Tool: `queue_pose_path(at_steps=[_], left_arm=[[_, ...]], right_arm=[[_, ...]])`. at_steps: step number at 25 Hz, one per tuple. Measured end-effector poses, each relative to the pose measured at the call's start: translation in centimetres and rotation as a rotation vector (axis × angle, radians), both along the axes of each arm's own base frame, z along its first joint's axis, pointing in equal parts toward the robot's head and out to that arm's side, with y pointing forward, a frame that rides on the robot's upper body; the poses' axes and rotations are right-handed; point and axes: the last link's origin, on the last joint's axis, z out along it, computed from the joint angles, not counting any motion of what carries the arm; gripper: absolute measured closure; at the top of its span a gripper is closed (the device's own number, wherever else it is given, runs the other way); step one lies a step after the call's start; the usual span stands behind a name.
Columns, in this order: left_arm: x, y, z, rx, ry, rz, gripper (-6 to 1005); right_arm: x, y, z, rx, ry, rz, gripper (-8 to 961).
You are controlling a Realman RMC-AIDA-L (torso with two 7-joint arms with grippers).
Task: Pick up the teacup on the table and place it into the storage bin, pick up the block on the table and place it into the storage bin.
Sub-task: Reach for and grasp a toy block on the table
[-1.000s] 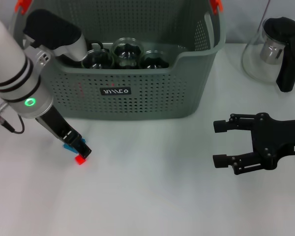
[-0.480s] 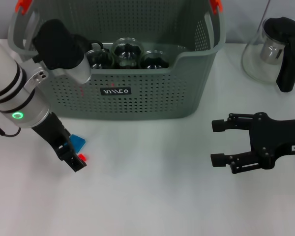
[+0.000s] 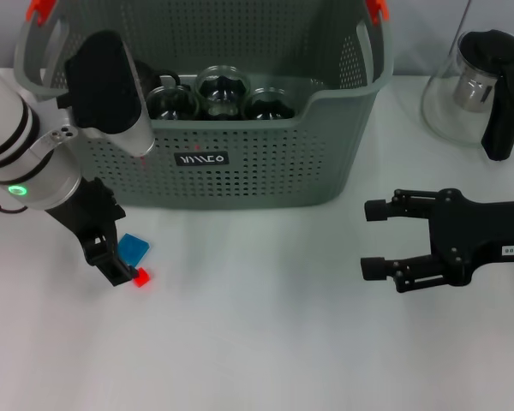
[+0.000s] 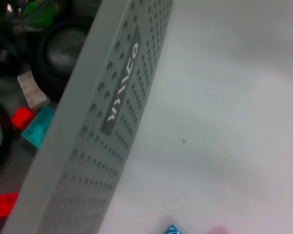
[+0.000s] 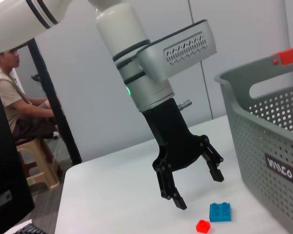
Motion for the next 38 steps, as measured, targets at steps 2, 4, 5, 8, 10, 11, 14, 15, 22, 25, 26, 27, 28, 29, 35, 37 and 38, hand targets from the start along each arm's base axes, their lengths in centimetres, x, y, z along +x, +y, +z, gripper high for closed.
queue_pose_path(at_steps=[2, 4, 5, 8, 10, 11, 14, 15, 22, 25, 26, 27, 28, 29, 35, 37, 38], left_arm=[[-0.1, 0.2, -0.1, -0.016, 0.011, -0.019, 80], [-0.2, 0.5, -0.2, -0.032, 0.023, -0.032, 81], [-0.2, 0.5, -0.3, -0.037, 0.027, -0.038, 81], [-0.1, 0.9, -0.3, -0.048, 0.035, -0.064, 82], [0.1, 1.0, -0.3, -0.061, 0.043, -0.085, 82], [0.2, 1.1, -0.3, -0.071, 0.051, -0.099, 83], [0.4, 1.2, -0.5, -0.096, 0.075, -0.122, 84], [0.4, 1.3, -0.6, -0.104, 0.082, -0.127, 84], [0.5, 1.5, -1.2, -0.169, 0.121, -0.180, 94], [0.8, 1.6, -1.3, -0.195, 0.141, -0.211, 101], [0.9, 1.6, -1.3, -0.206, 0.146, -0.225, 102], [1.0, 1.6, -1.4, -0.216, 0.151, -0.236, 103], [1.1, 1.6, -1.4, -0.226, 0.157, -0.251, 104], [1.2, 1.7, -1.4, -0.233, 0.163, -0.262, 104], [1.5, 2.1, -1.4, -0.265, 0.184, -0.337, 110], [1.4, 2.2, -1.6, -0.280, 0.194, -0.354, 111], [1.4, 2.2, -1.7, -0.287, 0.199, -0.360, 112]], right_arm=[[-0.1, 0.1, 0.0, 0.001, 0.004, -0.003, 8], [-0.1, 0.1, 0.0, 0.002, 0.006, -0.009, 8], [-0.1, 0.2, 0.0, 0.003, 0.006, -0.013, 8], [-0.1, 0.3, 0.0, 0.008, 0.008, -0.019, 8], [-0.1, 0.3, -0.1, 0.011, 0.008, -0.022, 8], [-0.1, 0.3, -0.1, 0.013, 0.008, -0.024, 8], [-0.1, 0.4, -0.3, 0.015, 0.008, -0.031, 8], [-0.1, 0.3, -0.3, 0.014, 0.009, -0.033, 8], [-0.2, 0.3, -0.6, 0.016, 0.024, -0.044, 8], [-0.2, 0.4, -0.8, 0.012, 0.028, -0.049, 8], [-0.3, 0.4, -0.9, 0.011, 0.031, -0.052, 8], [-0.3, 0.4, -1.0, 0.010, 0.035, -0.054, 8], [-0.3, 0.3, -1.1, 0.007, 0.038, -0.058, 8], [-0.2, 0.3, -1.1, 0.004, 0.040, -0.061, 8], [-0.1, 0.3, -1.1, -0.010, 0.045, -0.089, 8], [-0.1, 0.3, -1.2, -0.012, 0.046, -0.095, 8], [-0.1, 0.3, -1.2, -0.012, 0.046, -0.098, 8]])
